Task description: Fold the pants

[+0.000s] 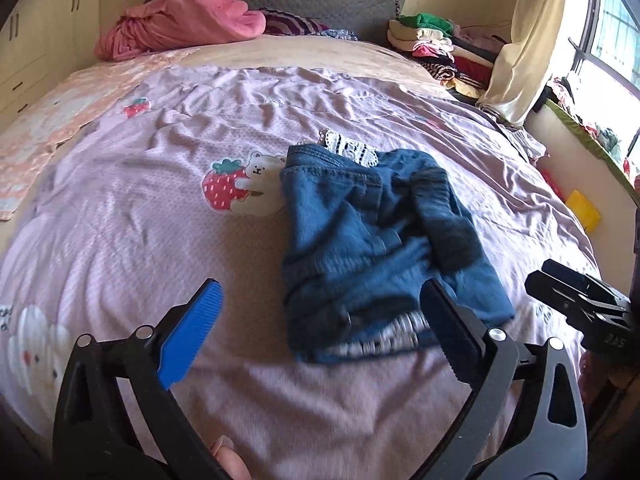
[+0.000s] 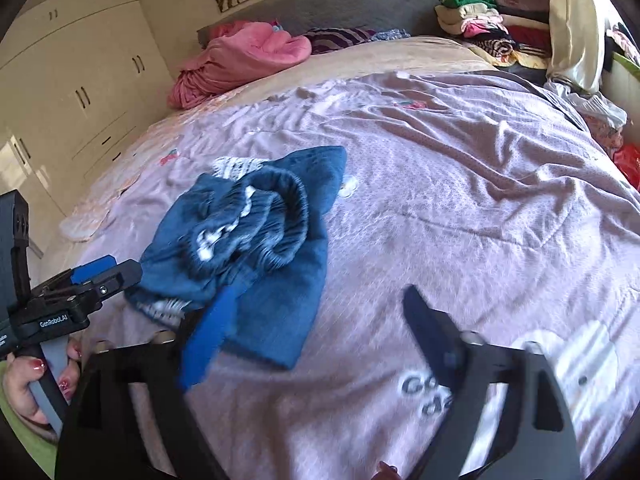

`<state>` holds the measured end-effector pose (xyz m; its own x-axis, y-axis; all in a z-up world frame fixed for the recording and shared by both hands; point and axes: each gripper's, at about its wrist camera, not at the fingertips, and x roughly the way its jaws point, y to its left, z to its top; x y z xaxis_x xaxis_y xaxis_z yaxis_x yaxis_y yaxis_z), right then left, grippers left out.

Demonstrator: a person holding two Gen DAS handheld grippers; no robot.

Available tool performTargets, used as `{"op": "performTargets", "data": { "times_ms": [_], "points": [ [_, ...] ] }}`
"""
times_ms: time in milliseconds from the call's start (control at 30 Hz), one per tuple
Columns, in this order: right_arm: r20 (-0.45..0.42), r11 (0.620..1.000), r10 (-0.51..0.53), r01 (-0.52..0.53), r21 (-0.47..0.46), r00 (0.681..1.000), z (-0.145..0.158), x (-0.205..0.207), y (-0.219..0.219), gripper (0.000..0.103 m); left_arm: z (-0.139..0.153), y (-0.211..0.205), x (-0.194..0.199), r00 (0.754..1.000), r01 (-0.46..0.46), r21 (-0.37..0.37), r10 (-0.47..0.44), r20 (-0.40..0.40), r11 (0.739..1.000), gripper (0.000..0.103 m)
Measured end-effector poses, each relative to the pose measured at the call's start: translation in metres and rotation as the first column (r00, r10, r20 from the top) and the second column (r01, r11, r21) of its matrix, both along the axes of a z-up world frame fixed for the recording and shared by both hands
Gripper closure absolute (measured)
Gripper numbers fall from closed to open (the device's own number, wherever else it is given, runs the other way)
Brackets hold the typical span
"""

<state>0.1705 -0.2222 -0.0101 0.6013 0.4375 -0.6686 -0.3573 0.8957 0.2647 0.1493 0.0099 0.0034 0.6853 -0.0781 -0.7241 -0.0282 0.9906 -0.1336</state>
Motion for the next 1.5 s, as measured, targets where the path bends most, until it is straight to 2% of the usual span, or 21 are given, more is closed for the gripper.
{"op": "performTargets", "data": {
  "times_ms": [233,500,1067,1167,1500],
  "points": [
    [0.044,0.999,0.003,-0.002,-0.036,0.999,0.006,-0.034,-0.003,0.006,-0.003,-0.008,-0.040,1.000,0.026,0.033,-0.026,-0.003,0.999,0.010],
    [0.054,0.999,-0.011,0.014,-0.048,0.998,0.010,-0.069,-0.007,0.005,-0.005,-0.016,-0.074,0.999,0.037,0.057,-0.037,0.003,0.998,0.010],
    [0.036,0.996,-0.073,0.075,-0.049,0.997,-0.008,-0.127,-0.026,0.005,-0.018,-0.025,-0.117,0.999,0.034,0.066,-0.033,-0.022,0.997,0.010],
    [0.019,0.996,-0.086,0.086,-0.022,0.996,-0.013,-0.132,-0.028,0.005,-0.021,-0.027,-0.121,0.999,0.037,0.065,-0.035,-0.024,0.997,0.010],
    [0.025,0.997,-0.070,0.071,-0.043,0.997,-0.014,-0.136,-0.020,0.005,-0.029,-0.030,-0.123,0.998,0.038,0.067,-0.035,-0.046,0.997,0.010]
  ]
}}
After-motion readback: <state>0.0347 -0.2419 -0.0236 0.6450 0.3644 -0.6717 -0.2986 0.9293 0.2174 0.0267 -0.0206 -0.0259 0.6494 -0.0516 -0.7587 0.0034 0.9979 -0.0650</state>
